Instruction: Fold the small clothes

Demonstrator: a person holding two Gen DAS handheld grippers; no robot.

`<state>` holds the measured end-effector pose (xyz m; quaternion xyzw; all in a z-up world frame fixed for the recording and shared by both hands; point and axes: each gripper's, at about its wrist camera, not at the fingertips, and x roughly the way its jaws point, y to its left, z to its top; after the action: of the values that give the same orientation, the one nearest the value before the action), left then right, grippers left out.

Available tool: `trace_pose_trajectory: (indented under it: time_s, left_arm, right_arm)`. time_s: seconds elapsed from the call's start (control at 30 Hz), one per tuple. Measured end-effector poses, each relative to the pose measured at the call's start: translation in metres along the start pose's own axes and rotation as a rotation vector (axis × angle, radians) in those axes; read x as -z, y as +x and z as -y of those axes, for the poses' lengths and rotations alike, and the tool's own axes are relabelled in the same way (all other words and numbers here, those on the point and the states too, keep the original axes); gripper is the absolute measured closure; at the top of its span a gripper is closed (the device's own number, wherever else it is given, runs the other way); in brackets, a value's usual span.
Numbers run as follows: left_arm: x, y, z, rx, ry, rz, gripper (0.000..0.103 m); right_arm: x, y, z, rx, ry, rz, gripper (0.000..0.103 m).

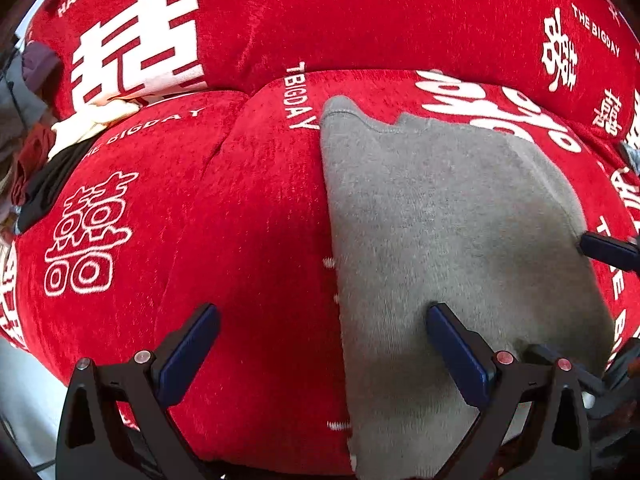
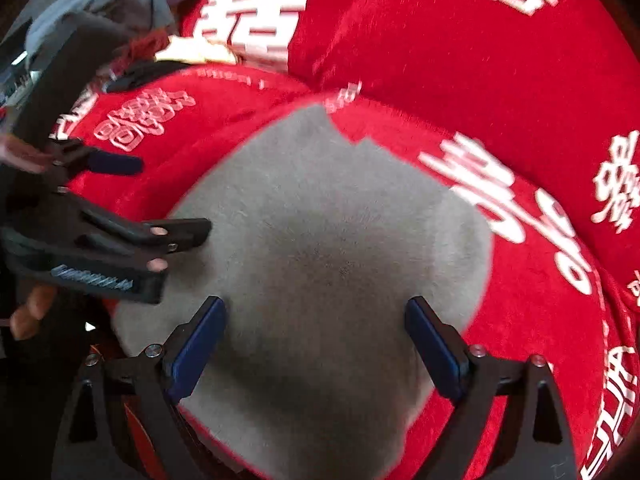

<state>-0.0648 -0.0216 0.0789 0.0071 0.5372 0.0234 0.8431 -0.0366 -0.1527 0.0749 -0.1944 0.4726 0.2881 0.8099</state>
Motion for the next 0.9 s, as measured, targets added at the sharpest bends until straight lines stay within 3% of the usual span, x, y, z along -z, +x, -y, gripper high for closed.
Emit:
trace_pose_trajectory:
  time_s: [0.17, 0.63, 0.77, 0.9]
  left_arm:
    - [-0.008, 0.008, 0.004, 0.01, 0.002, -0.016, 0.0]
    - [-0.025, 0.02, 0.008, 0.017, -0.032, -0.09, 0.0]
    - [-0.024, 0.007, 0.005, 0.009, -0.027, -0.105, 0.0]
    - [-0.018, -0.015, 0.007, 0.027, -0.009, -0.05, 0.0]
  right_arm:
    - [-0.008, 0.019, 0.01, -0.026, 0.015, 0.009, 0.001]
    - [-0.016, 0.03, 0.02, -0.025, 0.042, 0.012, 0.0]
    - [-0.019, 0.015, 0.019, -0.007, 0.079, -0.041, 0.0]
    - [-0.005, -0.014, 0.016, 0.017, 0.065, -0.01, 0.0]
